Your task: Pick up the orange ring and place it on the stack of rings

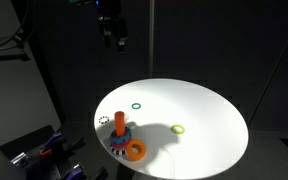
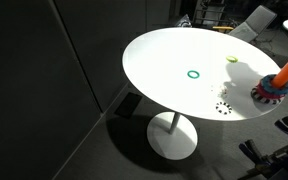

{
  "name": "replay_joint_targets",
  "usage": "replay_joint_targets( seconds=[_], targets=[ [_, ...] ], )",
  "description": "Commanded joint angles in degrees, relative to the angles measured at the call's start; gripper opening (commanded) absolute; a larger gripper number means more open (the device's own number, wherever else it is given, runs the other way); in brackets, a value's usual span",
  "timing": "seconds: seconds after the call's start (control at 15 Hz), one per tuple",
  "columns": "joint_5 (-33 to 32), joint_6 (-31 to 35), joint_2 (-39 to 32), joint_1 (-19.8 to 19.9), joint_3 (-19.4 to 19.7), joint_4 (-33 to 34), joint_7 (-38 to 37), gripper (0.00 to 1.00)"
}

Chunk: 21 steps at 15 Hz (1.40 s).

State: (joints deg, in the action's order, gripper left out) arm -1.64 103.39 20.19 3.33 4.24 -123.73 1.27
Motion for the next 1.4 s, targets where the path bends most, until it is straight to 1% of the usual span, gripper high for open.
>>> replay_joint_targets(
  seconds=[0.0, 0.33, 0.73, 1.13, 1.33],
  targets=[
    [-2.4, 6.4, 0.6, 1.5, 1.2, -2.2, 1.5, 1.00],
    [-1.5, 15.2, -0.5, 3.3, 4.3, -5.6, 3.8, 1.00],
    [-2.0, 21.8, -3.6, 5.6, 7.4, -9.2, 6.0, 1.00],
    [-1.2, 28.8, -9.4, 7.0, 9.4, -12.6, 8.8, 1.00],
    [0.1, 30.8, -13.3, 7.3, 10.5, -13.3, 11.4, 1.00]
  ],
)
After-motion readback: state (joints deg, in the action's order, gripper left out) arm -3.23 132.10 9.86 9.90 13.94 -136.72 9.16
